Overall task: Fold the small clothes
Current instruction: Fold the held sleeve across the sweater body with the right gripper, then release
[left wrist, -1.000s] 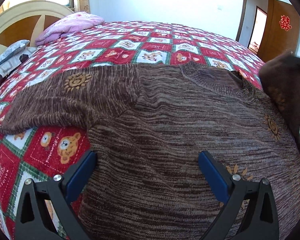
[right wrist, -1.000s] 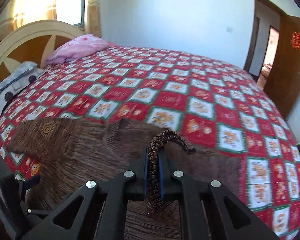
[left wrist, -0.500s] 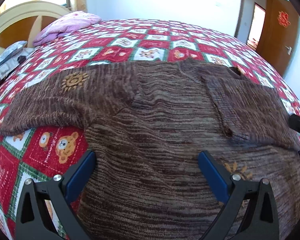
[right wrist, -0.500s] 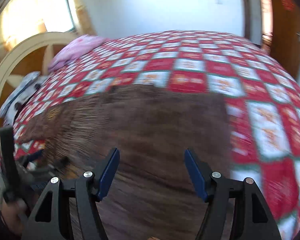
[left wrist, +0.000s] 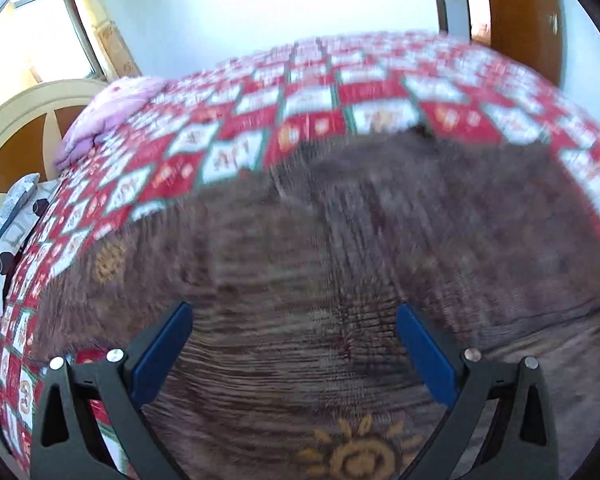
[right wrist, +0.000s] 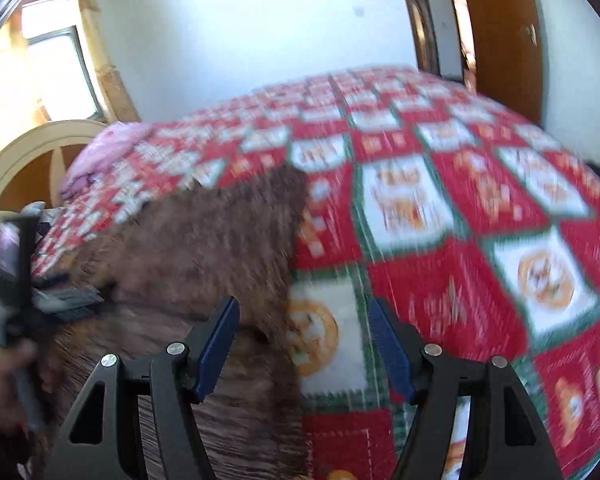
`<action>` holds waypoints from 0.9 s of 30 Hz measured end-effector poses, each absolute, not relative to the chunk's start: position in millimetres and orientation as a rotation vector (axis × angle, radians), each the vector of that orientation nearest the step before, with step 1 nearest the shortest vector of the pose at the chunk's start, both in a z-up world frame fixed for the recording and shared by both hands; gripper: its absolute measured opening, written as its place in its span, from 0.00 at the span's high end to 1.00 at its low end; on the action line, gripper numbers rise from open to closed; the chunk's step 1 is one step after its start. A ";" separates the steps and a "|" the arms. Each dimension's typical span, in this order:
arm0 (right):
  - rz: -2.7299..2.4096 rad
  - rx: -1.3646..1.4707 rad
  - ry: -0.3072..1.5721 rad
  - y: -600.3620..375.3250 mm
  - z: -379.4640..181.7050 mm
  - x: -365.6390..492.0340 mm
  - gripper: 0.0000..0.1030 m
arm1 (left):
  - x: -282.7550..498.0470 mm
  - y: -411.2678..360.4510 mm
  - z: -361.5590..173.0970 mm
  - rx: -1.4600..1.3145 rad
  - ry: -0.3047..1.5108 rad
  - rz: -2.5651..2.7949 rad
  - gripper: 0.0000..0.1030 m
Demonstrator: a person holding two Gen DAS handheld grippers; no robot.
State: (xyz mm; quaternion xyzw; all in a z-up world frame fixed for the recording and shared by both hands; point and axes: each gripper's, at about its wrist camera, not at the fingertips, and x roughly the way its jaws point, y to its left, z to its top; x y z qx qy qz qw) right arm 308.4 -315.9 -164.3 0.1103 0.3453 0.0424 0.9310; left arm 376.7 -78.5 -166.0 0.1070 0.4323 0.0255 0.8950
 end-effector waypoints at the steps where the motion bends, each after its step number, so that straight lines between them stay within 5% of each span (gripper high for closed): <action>1: 0.117 0.206 0.682 -310.9 -155.1 308.5 0.34 | 373.1 -75.8 -167.9 0.192 0.873 0.053 0.00; 5: 0.318 0.162 0.668 -276.6 -139.0 324.7 0.34 | 370.9 -75.3 -167.5 0.184 0.861 0.062 0.00; 10: 0.322 0.165 0.904 -258.0 -190.0 361.1 0.34 | 368.4 -72.6 -166.9 0.155 0.872 0.043 0.00; 27: 0.266 0.006 0.892 -231.9 -194.1 351.1 0.33 | 332.3 -26.9 -158.5 0.004 0.888 -0.036 0.00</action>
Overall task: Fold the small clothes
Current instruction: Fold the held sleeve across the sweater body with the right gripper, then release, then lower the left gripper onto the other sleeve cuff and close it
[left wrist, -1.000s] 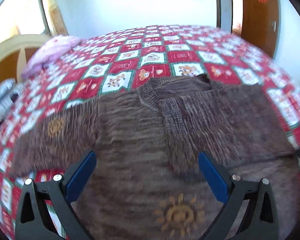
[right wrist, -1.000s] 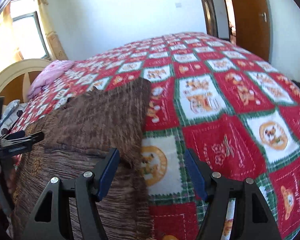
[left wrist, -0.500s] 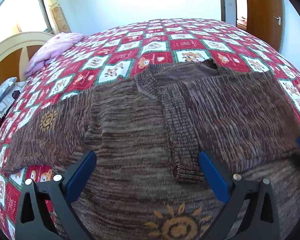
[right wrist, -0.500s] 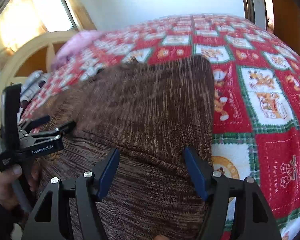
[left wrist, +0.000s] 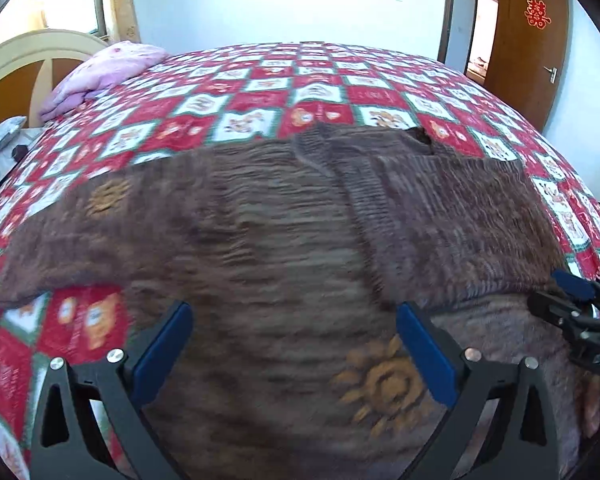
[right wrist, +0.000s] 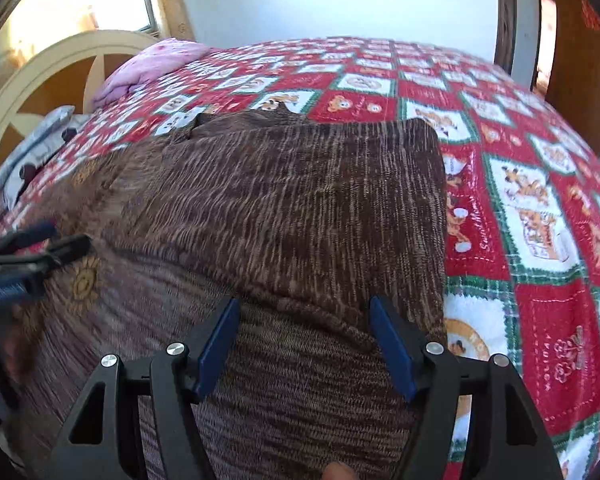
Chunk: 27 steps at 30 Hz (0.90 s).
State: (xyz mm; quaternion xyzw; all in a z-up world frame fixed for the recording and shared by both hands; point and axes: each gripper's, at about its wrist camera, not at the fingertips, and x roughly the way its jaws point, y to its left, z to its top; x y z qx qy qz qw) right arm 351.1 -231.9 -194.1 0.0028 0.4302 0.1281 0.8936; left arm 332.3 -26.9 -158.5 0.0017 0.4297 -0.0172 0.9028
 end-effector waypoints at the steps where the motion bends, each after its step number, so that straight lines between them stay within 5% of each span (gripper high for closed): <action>1: 0.263 0.008 0.891 -232.9 -193.9 349.8 0.33 | 330.1 -19.5 -157.0 -0.002 0.887 -0.027 0.00; 10: 0.299 0.100 0.859 -244.8 -195.6 347.1 0.33 | 308.1 68.3 -146.4 0.011 0.847 0.138 0.00; 27: 0.291 0.086 0.852 -243.4 -195.0 346.6 0.32 | 305.6 235.7 -172.5 -0.622 0.771 0.340 0.09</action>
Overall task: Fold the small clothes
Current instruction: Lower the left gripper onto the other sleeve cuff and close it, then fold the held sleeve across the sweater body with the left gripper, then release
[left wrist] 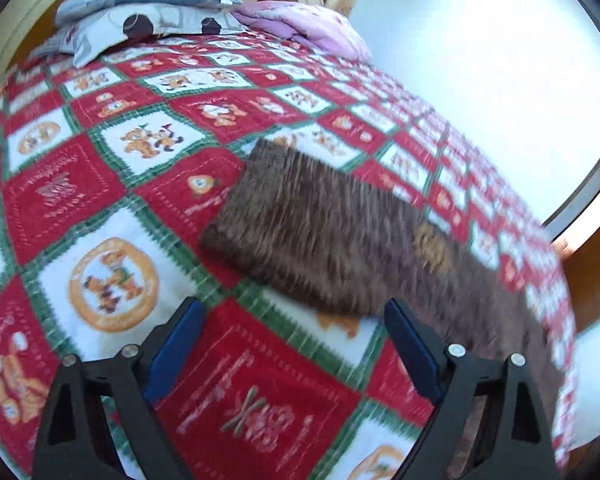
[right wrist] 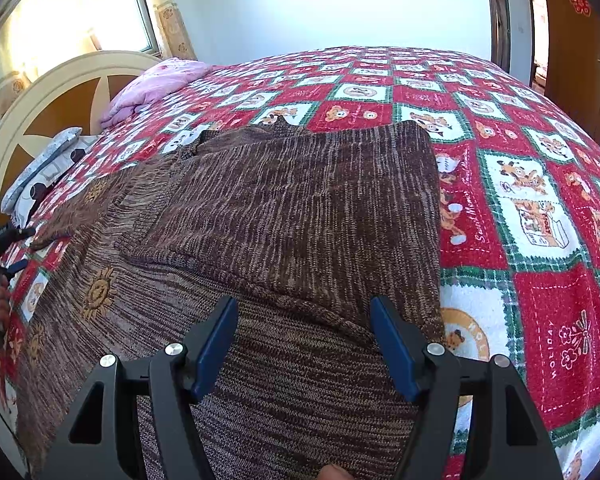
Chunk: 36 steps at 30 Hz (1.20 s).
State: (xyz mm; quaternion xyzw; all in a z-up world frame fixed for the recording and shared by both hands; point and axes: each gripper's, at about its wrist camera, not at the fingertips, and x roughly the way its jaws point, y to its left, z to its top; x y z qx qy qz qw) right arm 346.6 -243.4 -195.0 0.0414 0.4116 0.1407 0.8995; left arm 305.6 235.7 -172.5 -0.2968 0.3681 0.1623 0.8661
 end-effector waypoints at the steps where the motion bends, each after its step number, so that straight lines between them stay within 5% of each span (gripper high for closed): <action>1: 0.290 0.085 0.852 -242.7 -194.9 346.3 0.32 | 308.3 240.2 -173.4 -0.644 0.763 0.333 0.09; 12: 0.290 0.079 0.851 -242.0 -195.2 346.7 0.31 | 337.2 264.1 -182.6 -0.681 0.687 0.360 0.10; 15: 0.289 0.077 0.851 -241.7 -195.3 346.9 0.31 | 340.7 267.8 -181.0 -0.683 0.687 0.379 0.20; 19: 0.289 0.077 0.851 -241.6 -195.3 346.8 0.31 | 341.0 276.8 -183.0 -0.702 0.709 0.394 0.93; 36: 0.290 0.077 0.850 -241.3 -195.6 346.7 0.30 | 343.8 260.1 -122.3 -0.650 0.611 0.294 0.91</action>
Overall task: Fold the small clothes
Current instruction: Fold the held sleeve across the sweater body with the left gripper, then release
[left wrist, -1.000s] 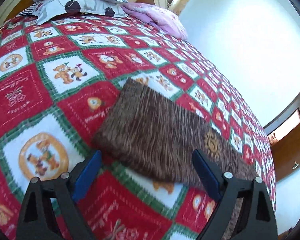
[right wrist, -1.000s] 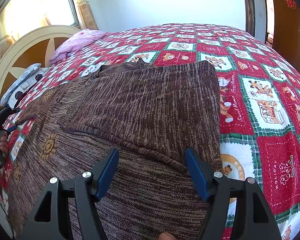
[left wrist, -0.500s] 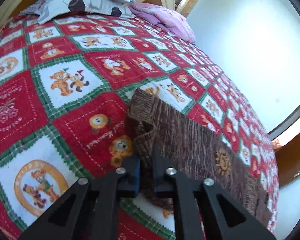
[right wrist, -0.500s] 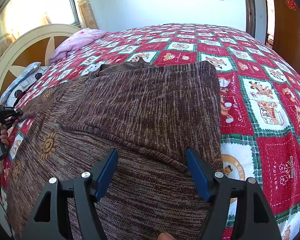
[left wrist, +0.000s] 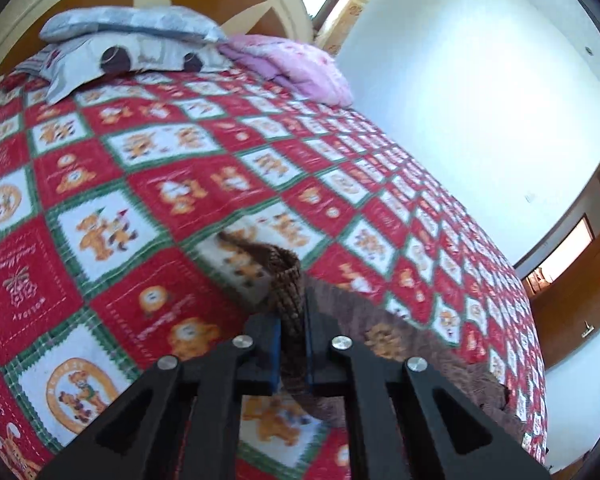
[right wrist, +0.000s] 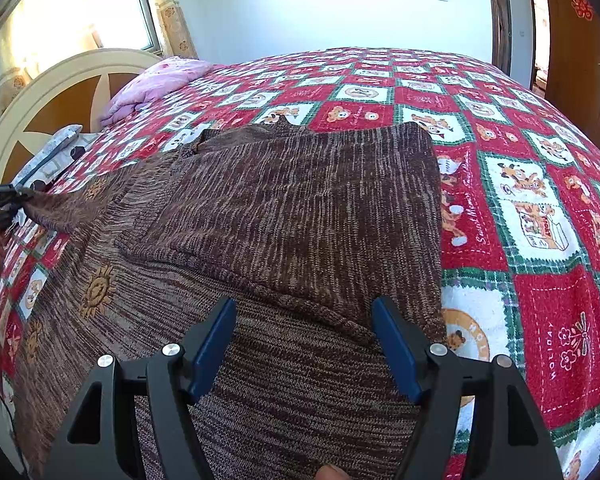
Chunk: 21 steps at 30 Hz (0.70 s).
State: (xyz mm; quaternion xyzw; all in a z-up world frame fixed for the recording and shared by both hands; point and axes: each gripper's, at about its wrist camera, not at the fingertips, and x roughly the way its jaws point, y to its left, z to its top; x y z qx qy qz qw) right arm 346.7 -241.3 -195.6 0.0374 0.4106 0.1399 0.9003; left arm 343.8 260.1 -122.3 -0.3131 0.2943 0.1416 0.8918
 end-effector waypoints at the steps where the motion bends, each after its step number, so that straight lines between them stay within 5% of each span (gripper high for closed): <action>1: 0.290 0.078 0.849 -241.2 -195.5 346.7 0.30 | 345.9 255.5 -116.8 -0.646 0.604 0.280 0.91; 21: 0.294 0.083 0.847 -241.7 -195.2 346.6 0.30 | 388.3 98.2 -52.4 -0.559 0.577 -0.049 0.92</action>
